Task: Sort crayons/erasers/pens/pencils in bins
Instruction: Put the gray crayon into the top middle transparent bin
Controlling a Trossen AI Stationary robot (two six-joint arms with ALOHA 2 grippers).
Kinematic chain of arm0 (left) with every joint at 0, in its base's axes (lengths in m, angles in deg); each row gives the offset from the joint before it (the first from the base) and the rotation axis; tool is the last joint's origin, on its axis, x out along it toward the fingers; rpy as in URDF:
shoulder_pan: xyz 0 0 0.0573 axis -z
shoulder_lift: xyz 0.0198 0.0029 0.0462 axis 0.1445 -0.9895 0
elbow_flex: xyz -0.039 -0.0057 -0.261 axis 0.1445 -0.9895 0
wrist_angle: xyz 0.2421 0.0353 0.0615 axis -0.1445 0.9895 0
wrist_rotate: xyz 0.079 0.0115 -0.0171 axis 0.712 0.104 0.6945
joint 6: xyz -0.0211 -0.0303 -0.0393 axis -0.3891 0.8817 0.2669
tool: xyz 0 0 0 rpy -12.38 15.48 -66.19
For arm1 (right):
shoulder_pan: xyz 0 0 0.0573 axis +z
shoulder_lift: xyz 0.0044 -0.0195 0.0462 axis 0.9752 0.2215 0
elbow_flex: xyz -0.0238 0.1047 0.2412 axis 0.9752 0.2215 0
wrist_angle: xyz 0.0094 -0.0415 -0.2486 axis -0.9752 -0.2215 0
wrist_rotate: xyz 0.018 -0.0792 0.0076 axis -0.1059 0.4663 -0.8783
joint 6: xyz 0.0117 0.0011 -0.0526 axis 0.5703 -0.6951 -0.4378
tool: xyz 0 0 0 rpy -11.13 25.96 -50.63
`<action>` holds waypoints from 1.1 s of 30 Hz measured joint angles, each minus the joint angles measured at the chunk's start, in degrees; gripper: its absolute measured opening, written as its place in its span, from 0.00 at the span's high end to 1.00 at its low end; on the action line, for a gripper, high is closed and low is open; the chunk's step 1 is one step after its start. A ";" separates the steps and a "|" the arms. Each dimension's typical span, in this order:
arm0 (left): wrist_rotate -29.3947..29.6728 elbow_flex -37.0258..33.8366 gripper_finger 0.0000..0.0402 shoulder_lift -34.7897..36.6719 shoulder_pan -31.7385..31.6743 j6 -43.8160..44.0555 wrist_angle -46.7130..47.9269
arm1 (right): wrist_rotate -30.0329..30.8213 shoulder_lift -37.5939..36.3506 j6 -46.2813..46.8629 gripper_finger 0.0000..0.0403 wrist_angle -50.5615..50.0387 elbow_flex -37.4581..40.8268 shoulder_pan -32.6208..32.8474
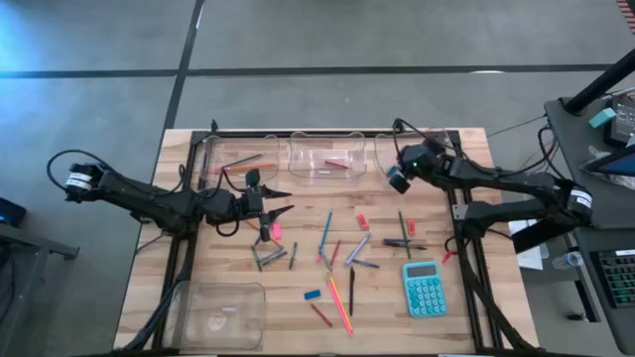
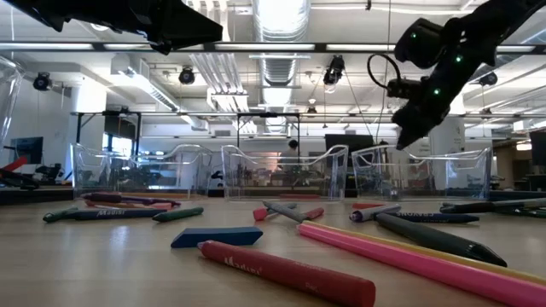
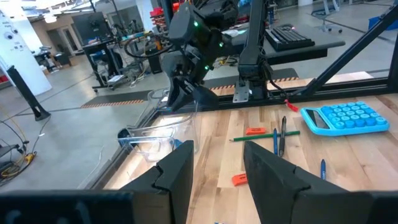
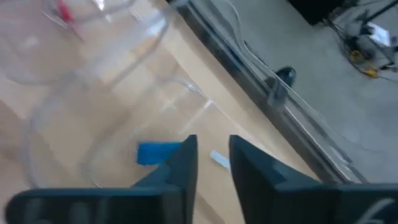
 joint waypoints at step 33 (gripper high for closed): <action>-0.04 0.68 0.68 -2.52 -0.11 6.37 7.01 | -15.61 4.56 2.71 0.69 25.89 1.61 32.13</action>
